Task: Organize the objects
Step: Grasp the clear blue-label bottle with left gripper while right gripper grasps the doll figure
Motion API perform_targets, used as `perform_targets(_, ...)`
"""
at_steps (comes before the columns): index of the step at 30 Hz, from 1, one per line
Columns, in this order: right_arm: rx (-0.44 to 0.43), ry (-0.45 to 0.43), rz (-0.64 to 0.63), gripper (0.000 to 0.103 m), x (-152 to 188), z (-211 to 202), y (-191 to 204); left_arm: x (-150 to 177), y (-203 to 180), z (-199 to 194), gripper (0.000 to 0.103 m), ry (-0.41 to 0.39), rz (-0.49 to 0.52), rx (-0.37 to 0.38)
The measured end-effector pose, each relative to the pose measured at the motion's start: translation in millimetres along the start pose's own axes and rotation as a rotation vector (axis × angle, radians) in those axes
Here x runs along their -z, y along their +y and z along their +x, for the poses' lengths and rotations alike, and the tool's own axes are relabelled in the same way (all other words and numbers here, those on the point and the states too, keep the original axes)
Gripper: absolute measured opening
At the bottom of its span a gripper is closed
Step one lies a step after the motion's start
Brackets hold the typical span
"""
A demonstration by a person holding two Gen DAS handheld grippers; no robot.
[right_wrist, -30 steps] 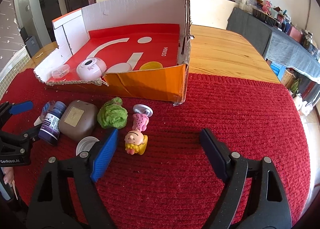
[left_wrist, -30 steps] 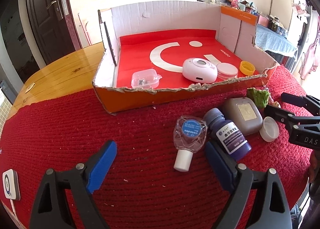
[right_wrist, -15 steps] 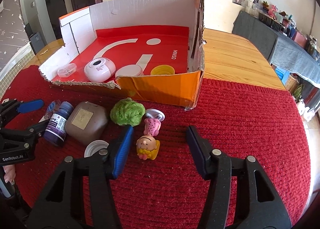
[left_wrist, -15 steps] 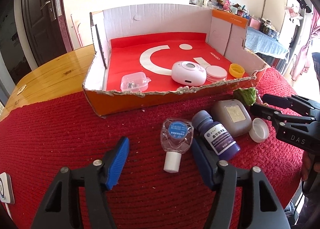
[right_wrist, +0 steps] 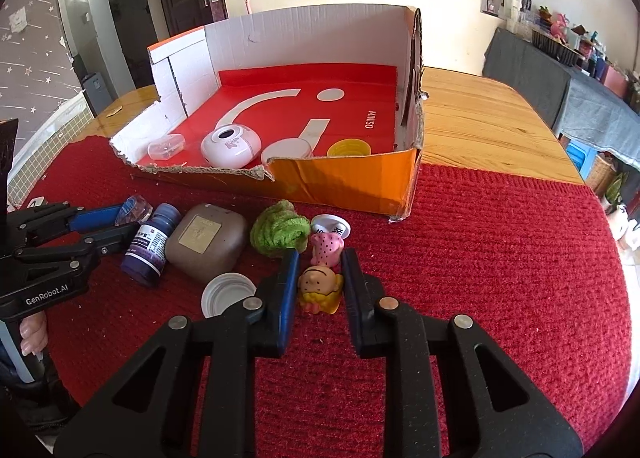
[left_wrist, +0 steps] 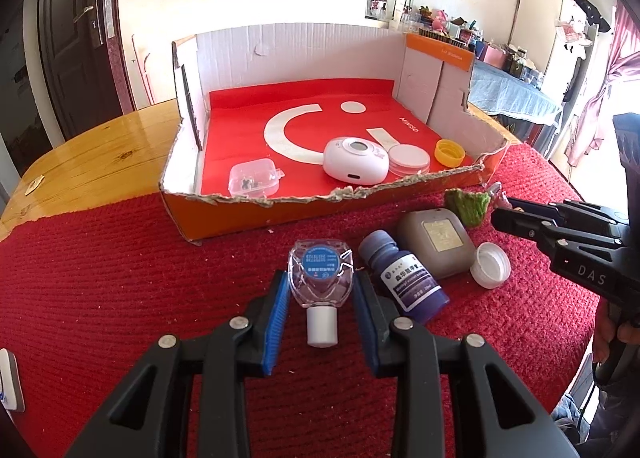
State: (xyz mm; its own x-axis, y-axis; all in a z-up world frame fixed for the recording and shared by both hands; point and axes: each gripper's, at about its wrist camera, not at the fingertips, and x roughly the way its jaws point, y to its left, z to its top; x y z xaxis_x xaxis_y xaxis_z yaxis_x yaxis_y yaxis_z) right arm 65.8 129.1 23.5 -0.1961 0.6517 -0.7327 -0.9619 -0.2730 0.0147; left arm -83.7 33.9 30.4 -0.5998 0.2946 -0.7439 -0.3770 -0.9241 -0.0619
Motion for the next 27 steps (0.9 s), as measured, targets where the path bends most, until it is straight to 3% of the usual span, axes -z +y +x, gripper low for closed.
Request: perform_targets(27, -0.026, -0.061, -0.014, 0.021, -10.7, -28.4, 8.9, -12.8, 1.9, -31.3, 0.034, -0.066, -0.005, 0.003)
